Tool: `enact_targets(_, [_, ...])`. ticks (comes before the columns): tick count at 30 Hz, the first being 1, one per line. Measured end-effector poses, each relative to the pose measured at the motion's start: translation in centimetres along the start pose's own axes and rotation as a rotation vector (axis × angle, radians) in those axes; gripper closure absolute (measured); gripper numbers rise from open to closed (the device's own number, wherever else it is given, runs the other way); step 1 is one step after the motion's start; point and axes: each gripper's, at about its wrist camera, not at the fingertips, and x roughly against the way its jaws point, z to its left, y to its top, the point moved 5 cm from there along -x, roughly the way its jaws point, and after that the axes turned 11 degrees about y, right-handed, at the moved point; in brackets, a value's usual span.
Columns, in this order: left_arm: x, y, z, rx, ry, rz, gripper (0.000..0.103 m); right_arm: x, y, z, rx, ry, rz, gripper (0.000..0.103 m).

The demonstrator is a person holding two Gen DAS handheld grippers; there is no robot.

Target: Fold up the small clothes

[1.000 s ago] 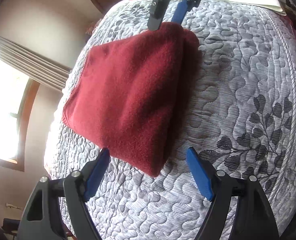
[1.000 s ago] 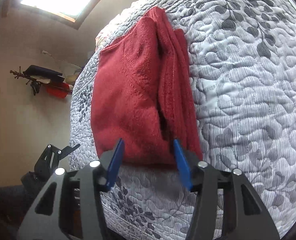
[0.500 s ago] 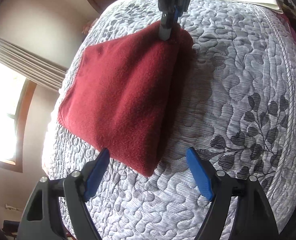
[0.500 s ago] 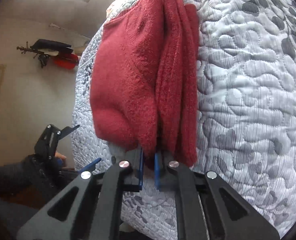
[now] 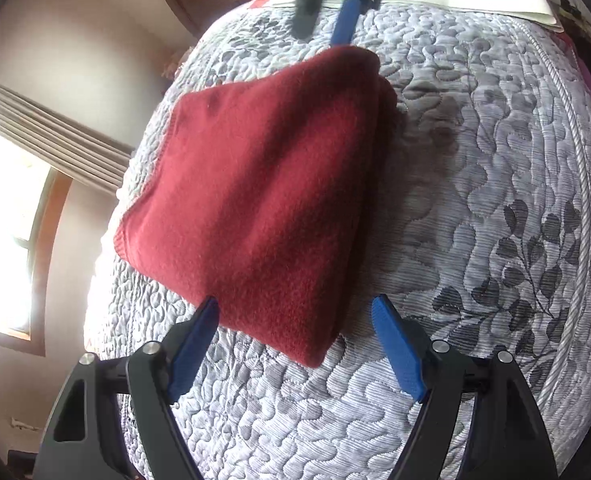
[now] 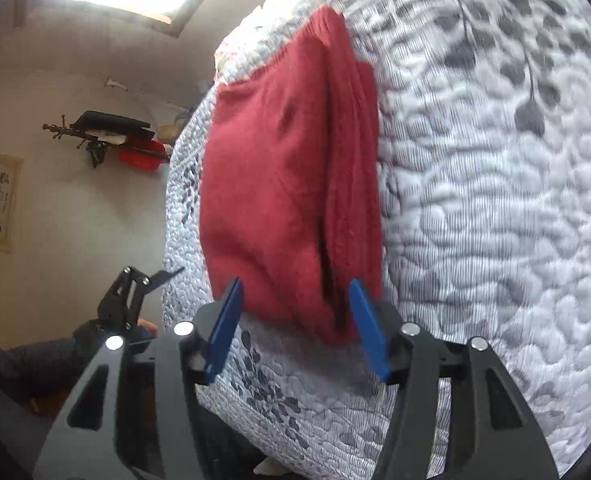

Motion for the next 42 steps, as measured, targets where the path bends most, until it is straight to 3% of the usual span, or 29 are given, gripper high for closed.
enact_targets(5, [-1.8, 1.1, -0.1, -0.028, -0.001, -0.002, 0.024, -1.8, 5.4, 0.3, 0.025, -0.039, -0.061, 0.046])
enact_targets(9, [-2.9, 1.9, -0.6, -0.051, -0.010, -0.010, 0.024, -5.4, 8.8, -1.2, 0.021, -0.070, -0.040, 0.051])
enact_targets(10, [-3.1, 2.0, -0.7, -0.055, -0.013, -0.013, 0.024, -6.2, 9.3, -1.5, 0.012, -0.067, -0.030, 0.060])
enact_targets(11, [-3.3, 2.1, -0.9, -0.060, -0.019, -0.013, 0.024, -6.2, 9.7, -2.4, -0.002, -0.057, -0.015, 0.094])
enact_targets(12, [-3.8, 2.1, -0.9, -0.066, -0.026, -0.010, 0.024, -6.2, 10.0, -2.6, -0.003, -0.058, -0.023, 0.096])
enact_targets(16, [-5.2, 2.1, -1.6, -0.077, -0.051, 0.005, 0.023, -4.4, 11.0, -3.7, 0.008, -0.121, -0.091, 0.096])
enact_targets(19, [-5.8, 2.3, -1.8, -0.076, -0.063, 0.007, 0.021, -5.4, 10.6, -6.5, -0.064, -0.124, -0.055, 0.095])
enact_targets(23, [-4.8, 2.4, -0.6, -0.064, -0.081, -0.002, 0.021, -3.0, 10.3, -4.1, -0.033, -0.098, -0.108, 0.080])
enact_targets(26, [-3.2, 2.2, 2.3, 0.030, -0.079, -0.027, 0.021, -1.1, 7.8, -0.6, 0.032, -0.050, -0.116, 0.080])
enact_targets(28, [-3.0, 2.1, 4.7, 0.129, -0.086, -0.020, 0.021, -2.3, 5.4, 0.6, 0.045, -0.004, -0.042, 0.080])
enact_targets(30, [-3.6, 1.9, 7.2, 0.231, -0.095, -0.007, 0.021, -4.8, 3.2, 0.5, 0.055, -0.010, 0.044, 0.080])
enact_targets(31, [-4.2, 1.8, 8.3, 0.270, -0.098, -0.003, 0.021, -6.3, 2.4, -0.5, 0.044, -0.048, 0.082, 0.083])
enact_targets(32, [-4.9, 1.7, 9.2, 0.303, -0.112, 0.003, 0.021, -6.8, 1.8, -2.1, 0.026, -0.096, 0.091, 0.095])
enact_targets(33, [-5.8, 1.7, 10.1, 0.343, -0.133, 0.013, 0.021, -6.8, 1.4, -4.0, 0.007, -0.134, 0.080, 0.103])
enact_targets(36, [-8.3, 1.0, 13.5, 0.516, -0.195, 0.057, 0.021, -5.4, 0.9, -6.9, -0.126, -0.031, 0.010, 0.103])
enact_targets(40, [-12.4, -0.8, 17.8, 0.768, -0.216, 0.161, 0.020, -4.3, 0.4, -4.6, -0.088, -0.038, -0.003, 0.102])
enact_targets(42, [-13.7, -1.9, 17.7, 0.858, -0.204, 0.246, 0.020, -3.1, 0.5, -2.5, -0.059, -0.012, -0.043, 0.091])
